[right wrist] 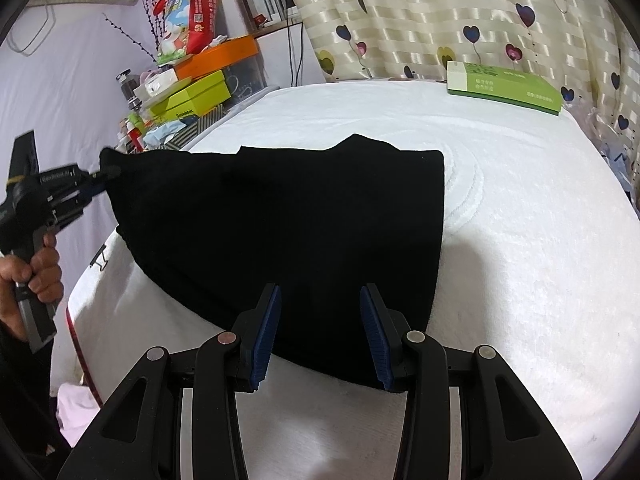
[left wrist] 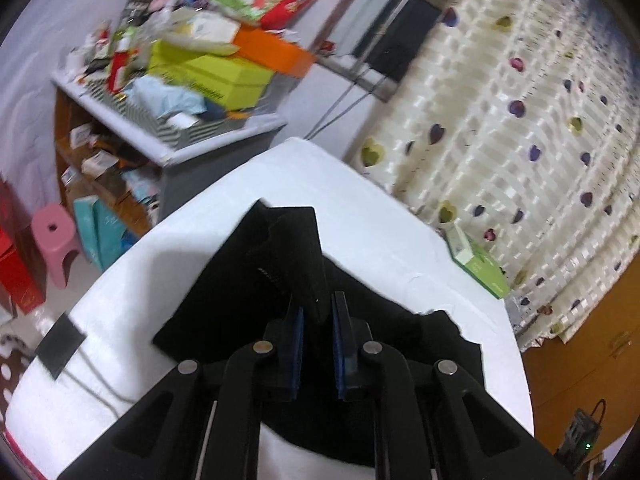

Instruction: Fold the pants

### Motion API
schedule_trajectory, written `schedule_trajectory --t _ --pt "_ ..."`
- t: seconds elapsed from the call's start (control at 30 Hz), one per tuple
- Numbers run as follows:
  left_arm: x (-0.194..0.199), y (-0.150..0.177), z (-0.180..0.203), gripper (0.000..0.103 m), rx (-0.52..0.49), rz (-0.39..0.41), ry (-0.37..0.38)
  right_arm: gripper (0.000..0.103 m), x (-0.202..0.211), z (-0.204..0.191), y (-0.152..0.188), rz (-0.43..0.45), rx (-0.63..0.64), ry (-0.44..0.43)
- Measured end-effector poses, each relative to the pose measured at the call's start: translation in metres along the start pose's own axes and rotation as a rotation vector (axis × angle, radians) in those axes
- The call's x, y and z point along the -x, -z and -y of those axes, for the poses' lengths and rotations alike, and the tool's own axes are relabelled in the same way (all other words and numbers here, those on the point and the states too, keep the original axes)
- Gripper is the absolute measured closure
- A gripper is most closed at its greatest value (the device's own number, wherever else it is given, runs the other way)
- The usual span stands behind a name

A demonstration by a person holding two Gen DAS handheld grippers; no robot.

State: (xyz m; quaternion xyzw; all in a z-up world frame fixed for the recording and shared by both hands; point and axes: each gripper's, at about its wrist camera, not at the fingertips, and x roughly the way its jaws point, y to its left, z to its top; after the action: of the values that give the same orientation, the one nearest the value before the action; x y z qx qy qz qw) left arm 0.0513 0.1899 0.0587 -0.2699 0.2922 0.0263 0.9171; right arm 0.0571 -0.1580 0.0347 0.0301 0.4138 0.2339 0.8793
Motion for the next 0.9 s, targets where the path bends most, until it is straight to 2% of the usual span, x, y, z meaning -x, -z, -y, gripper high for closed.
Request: schedule_trajectory --t 0.13,0.27,0.33,0.43,0.5,0.6,0.73,0.87,0.9 --pt "0.000 -0.003 -0.003 0.085 0.010 -0.010 0.006 0.060 0.003 0.001 0.000 0.007 -0.001 0.001" --pt "-0.008 0.013 -0.036 0.081 0.054 -0.094 -0.075 0.060 0.003 0.004 0.002 0.007 -0.004 -0.002" --pt "-0.008 0.026 -0.055 0.070 0.107 -0.125 -0.105 0.060 0.000 0.006 0.003 0.001 -0.010 -0.006" --pt "-0.004 0.041 -0.070 0.058 0.157 -0.129 -0.132 0.060 -0.003 0.004 0.002 -0.004 -0.005 -0.014" --pt "-0.007 0.044 -0.076 0.053 0.196 -0.143 -0.127 0.060 -0.005 0.001 0.002 -0.006 0.007 -0.020" --pt "-0.012 0.040 -0.078 0.046 0.219 -0.120 -0.117 0.060 -0.005 -0.002 0.001 -0.004 0.017 -0.025" --pt "-0.024 0.032 -0.079 0.042 0.241 -0.099 -0.132 0.060 -0.002 -0.002 0.000 0.004 0.018 -0.019" --pt "-0.031 0.028 -0.074 0.042 0.229 -0.087 -0.179 0.060 -0.001 0.000 -0.001 0.008 0.008 -0.010" --pt "-0.031 0.028 -0.074 0.049 0.227 -0.085 -0.188 0.060 -0.001 0.000 -0.001 0.006 0.007 -0.011"
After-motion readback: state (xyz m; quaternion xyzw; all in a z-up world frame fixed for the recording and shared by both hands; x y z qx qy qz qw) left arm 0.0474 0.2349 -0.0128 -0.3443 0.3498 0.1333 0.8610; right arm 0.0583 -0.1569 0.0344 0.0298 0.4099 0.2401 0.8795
